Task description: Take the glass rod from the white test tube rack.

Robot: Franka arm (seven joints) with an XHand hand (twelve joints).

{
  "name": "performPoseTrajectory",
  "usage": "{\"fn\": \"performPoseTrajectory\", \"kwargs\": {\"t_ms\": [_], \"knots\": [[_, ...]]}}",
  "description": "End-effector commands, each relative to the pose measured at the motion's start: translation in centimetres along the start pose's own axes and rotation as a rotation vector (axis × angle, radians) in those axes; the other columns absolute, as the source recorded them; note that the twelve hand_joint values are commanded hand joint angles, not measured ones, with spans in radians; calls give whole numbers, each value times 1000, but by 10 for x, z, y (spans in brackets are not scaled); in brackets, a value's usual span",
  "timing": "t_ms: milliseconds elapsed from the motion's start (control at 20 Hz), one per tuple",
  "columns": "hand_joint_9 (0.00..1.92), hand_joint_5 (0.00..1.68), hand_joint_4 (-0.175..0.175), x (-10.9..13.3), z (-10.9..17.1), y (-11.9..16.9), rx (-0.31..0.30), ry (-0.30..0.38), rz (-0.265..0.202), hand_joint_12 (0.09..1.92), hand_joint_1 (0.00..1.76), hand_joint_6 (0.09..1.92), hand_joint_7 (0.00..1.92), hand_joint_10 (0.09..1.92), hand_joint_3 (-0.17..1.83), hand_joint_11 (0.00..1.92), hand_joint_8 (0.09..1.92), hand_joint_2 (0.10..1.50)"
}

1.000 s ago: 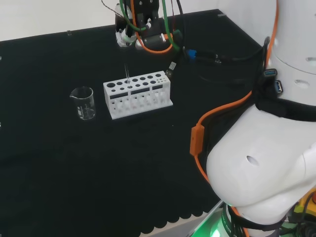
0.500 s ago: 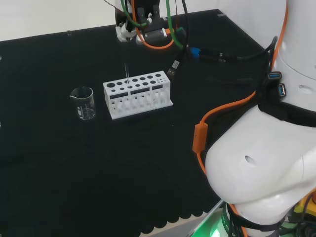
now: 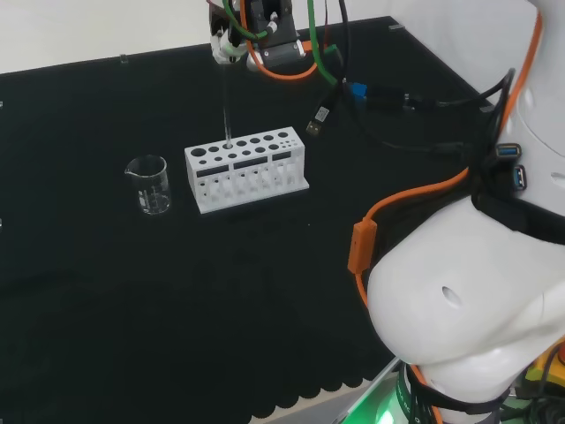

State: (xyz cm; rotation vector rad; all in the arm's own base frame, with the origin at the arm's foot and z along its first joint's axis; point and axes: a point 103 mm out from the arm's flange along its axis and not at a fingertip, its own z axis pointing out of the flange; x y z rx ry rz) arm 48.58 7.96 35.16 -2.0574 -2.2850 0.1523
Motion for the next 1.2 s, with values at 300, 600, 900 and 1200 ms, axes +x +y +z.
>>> {"fn": "performPoseTrajectory", "kwargs": {"t_ms": [300, 600, 900, 1200], "knots": [[1791, 1030, -175, -2, -23, -29, -39, 41, 20, 651, 1307, 685, 1244, 351, -158, 1564, 849, 1121], [1790, 1030, -175, -3, -26, -34, -49, 46, 16, 650, 1307, 686, 1246, 356, -155, 1566, 846, 1120], [1789, 1031, -175, 0, -25, -35, -39, 45, 4, 650, 1307, 685, 1247, 360, -152, 1568, 843, 1118], [1789, 1032, -175, 5, -23, -32, -29, 46, -7, 649, 1307, 684, 1248, 362, -150, 1570, 841, 1117]]}}
